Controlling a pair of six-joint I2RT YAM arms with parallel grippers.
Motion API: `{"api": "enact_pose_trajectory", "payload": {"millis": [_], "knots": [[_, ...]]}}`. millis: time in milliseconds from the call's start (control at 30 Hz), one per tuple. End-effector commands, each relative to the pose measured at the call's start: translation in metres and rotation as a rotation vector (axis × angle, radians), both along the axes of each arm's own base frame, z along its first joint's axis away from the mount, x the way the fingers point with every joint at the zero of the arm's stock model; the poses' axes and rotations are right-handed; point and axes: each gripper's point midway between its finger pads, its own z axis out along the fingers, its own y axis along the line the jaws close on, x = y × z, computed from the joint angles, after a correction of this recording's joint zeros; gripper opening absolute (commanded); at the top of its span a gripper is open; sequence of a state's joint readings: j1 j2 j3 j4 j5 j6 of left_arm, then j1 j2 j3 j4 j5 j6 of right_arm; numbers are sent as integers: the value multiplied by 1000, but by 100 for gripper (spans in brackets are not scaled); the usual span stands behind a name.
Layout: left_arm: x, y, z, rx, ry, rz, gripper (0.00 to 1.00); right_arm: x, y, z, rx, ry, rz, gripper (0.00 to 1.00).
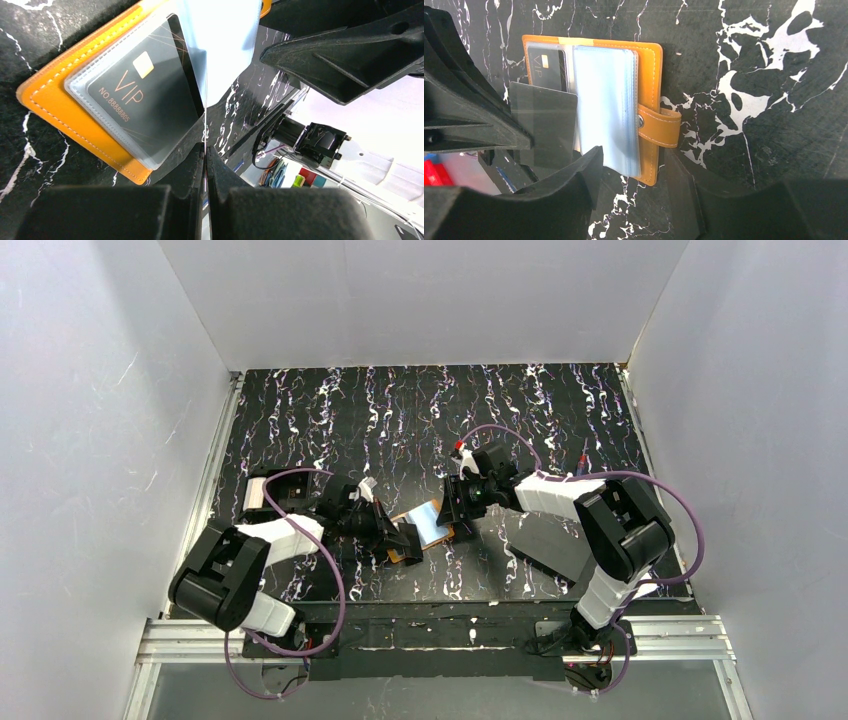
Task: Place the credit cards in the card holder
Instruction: Insert the credit card into the card holder.
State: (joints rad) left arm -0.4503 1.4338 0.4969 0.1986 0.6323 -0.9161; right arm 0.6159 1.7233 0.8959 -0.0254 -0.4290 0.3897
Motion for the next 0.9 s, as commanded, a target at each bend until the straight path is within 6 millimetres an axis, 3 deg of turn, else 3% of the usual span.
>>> {"api": "enact_pose_trajectory", "payload": {"millis": [0, 433, 867], "knots": [[-1, -1, 2, -26, 20, -1, 0, -5, -10, -23, -76, 40, -1, 57], [-4, 3, -6, -20, 52, 19, 0, -8, -10, -24, -70, 53, 3, 55], [8, -2, -15, -29, 34, -3, 0, -12, -9, -28, -64, 73, 7, 48]]}}
